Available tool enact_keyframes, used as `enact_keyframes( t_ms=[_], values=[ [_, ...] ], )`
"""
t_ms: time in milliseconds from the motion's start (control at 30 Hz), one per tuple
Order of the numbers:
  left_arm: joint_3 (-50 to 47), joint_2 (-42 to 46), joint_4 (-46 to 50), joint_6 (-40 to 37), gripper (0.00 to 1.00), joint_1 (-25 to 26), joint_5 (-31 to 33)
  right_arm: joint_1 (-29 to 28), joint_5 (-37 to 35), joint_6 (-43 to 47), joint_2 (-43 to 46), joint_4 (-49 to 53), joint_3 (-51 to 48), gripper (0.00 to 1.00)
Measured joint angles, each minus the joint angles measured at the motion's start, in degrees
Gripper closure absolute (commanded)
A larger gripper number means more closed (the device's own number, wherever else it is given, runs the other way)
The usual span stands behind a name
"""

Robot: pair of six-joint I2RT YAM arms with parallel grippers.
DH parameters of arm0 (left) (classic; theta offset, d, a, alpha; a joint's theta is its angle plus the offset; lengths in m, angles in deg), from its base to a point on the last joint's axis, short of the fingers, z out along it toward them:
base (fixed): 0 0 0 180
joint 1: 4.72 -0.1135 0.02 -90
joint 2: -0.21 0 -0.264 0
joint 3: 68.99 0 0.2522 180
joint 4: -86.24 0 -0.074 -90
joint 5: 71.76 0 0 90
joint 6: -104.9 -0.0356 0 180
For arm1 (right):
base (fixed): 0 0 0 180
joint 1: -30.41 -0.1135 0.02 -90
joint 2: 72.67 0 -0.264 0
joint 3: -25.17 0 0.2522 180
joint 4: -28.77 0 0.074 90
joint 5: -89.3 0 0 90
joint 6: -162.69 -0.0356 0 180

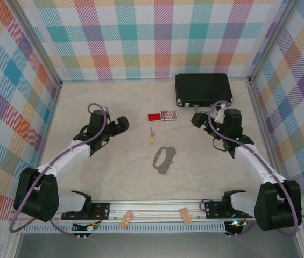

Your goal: Put the keys on the keyring

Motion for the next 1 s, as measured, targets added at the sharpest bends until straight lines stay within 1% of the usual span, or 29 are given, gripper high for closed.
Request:
enact_keyframes(
  t_ms=[100, 300, 400, 433, 467, 533, 667, 733, 833, 1000],
  values=[
    [-0.63, -0.55, -0.24, -0.13, 0.00, 4.92, -0.96, -3.61, 0.79, 0.85, 0.00, 1.05, 0.00, 0.01],
    [-2.82, -1.29, -0.28, -0.22, 0.01, 12.46, -1.62, -7.15, 0.72, 2.80, 0.50, 3.65, -0.94, 0.01],
    [-3.30, -1.36, -1.46, -0.22, 0.01, 15.04, -2.03, -9.68, 0.57, 4.72, 0.74, 5.22, -2.01, 0.15],
    [-3.65, -1.38, -2.05, -0.22, 0.01, 15.67, -2.16, -10.38, 0.37, 5.11, 0.66, 5.81, -2.16, 0.22],
    [-4.22, -1.38, -2.82, -0.22, 0.01, 16.33, -2.45, -11.13, 0.31, 5.73, 0.20, 6.36, -2.19, 0.25],
    [-4.98, -1.51, -3.80, -0.22, 0.00, 17.20, -2.89, -12.44, 0.11, 6.71, -1.68, 6.86, -2.16, 0.34],
    [-5.27, -3.04, -5.01, -0.28, 0.00, 18.23, -3.43, -14.82, -0.24, 8.04, -8.11, 9.18, -1.42, 0.39],
    [-5.27, -3.74, -5.07, -0.42, 0.00, 18.62, -3.43, -15.89, -0.68, 8.59, -10.67, 10.12, -0.87, 0.45],
    [-5.42, -4.00, -5.64, -0.42, 0.00, 18.97, -3.45, -17.09, -1.64, 9.22, -13.49, 11.26, 0.52, 0.52],
    [-6.23, -3.98, -6.93, -0.42, 0.00, 19.21, -3.63, -17.75, -2.54, 10.34, -17.27, 11.72, 3.15, 0.57]
  ],
)
